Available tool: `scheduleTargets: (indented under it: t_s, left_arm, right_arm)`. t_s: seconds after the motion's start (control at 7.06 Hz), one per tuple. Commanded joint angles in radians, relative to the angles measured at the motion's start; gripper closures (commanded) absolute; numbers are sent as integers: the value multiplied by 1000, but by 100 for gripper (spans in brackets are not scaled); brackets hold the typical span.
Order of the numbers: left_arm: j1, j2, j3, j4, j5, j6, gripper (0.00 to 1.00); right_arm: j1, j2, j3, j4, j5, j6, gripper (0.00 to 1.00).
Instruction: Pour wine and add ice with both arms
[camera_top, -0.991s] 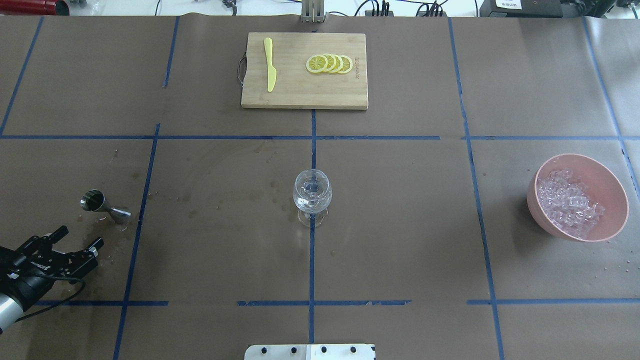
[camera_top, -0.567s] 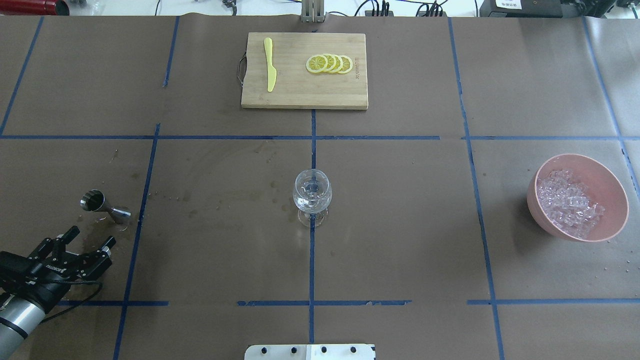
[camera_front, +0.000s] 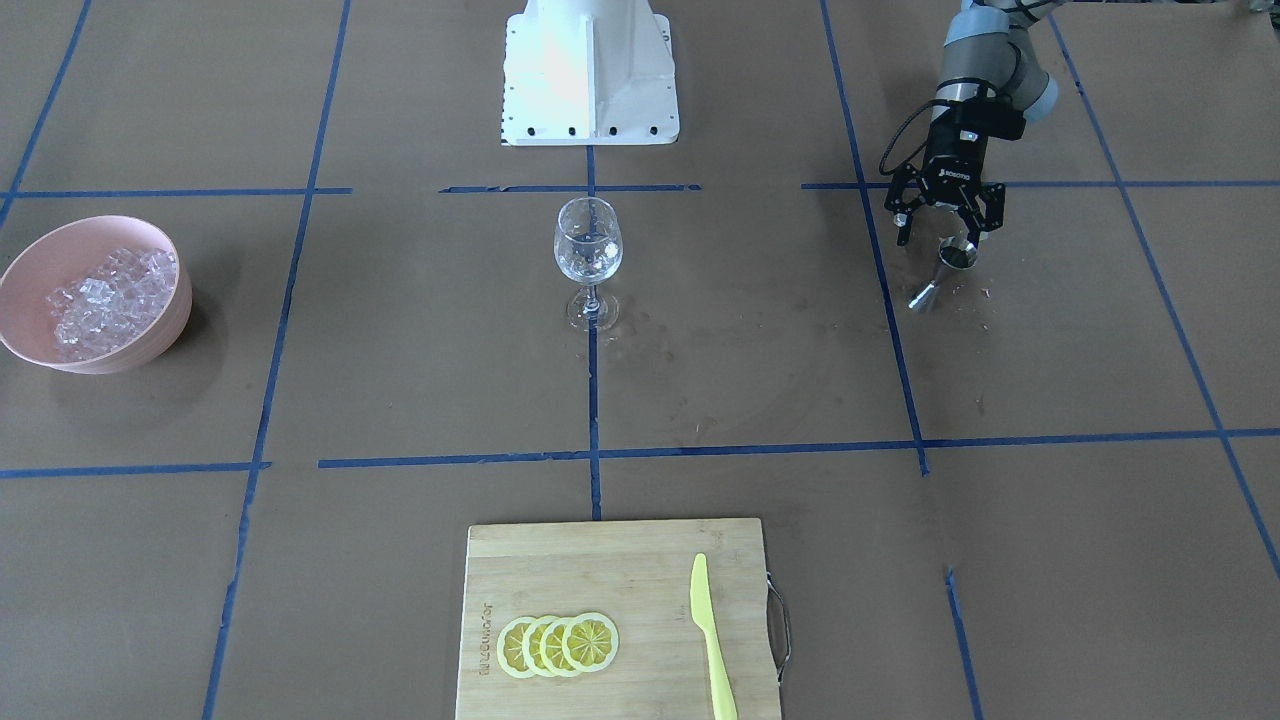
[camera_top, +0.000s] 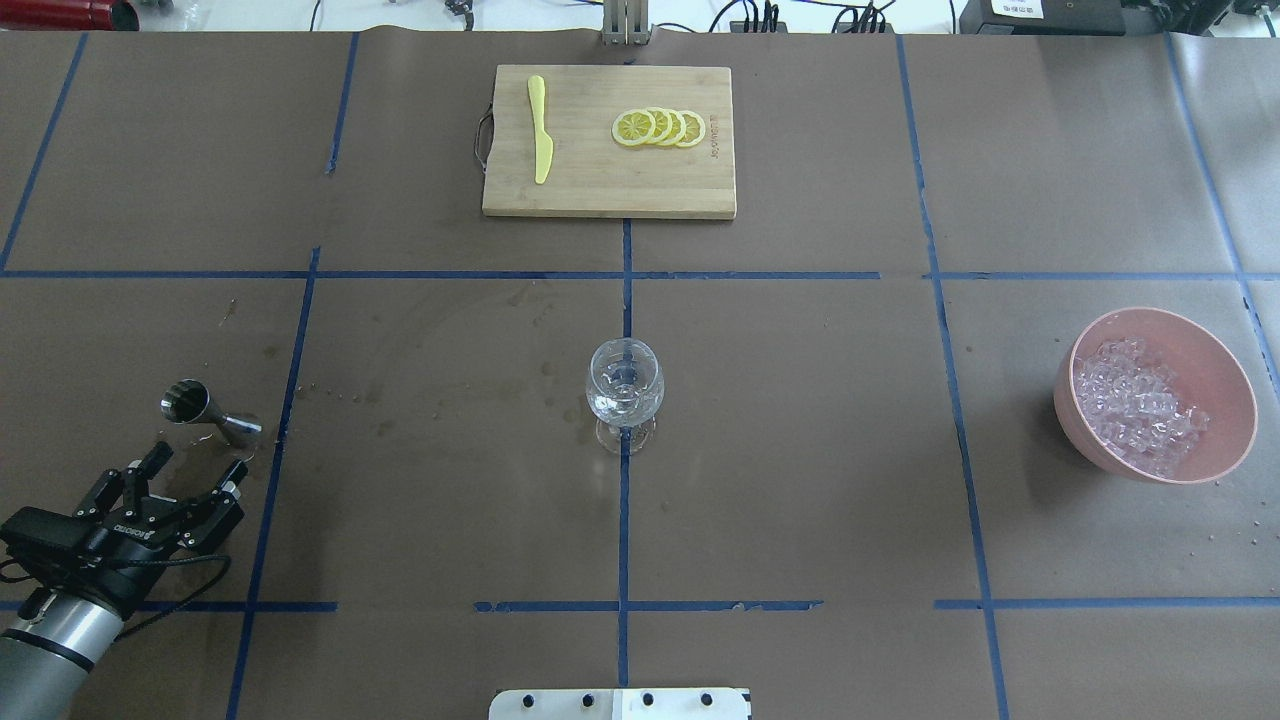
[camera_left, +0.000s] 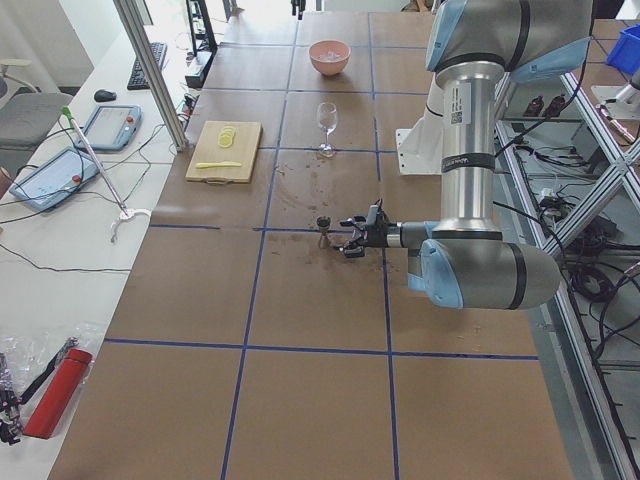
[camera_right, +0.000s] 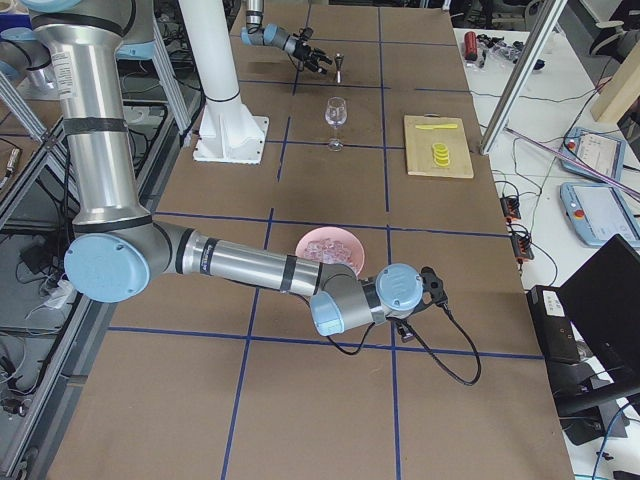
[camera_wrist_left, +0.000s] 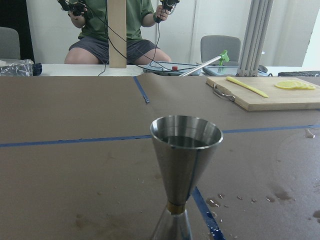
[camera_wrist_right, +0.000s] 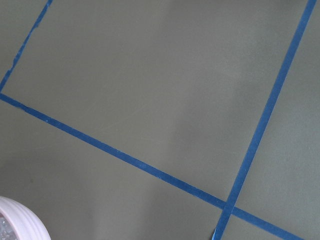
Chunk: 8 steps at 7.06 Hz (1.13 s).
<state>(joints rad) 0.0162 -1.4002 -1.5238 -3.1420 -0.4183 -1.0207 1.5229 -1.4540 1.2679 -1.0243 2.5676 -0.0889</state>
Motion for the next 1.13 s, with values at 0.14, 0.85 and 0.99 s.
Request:
scheduleTargets:
  t_s: [0.14, 0.85, 0.99]
  left_arm:
    - [-44, -14, 17, 2, 10, 58, 2]
    - [-88, -63, 74, 7, 6, 71, 9]
    - [-91, -65, 76, 7, 4, 71, 14]
  right_arm:
    - [0, 1, 4, 0, 0, 0, 0]
    - [0, 1, 5, 0, -1, 0, 0]
    - [-1, 1, 5, 0, -1, 0, 0]
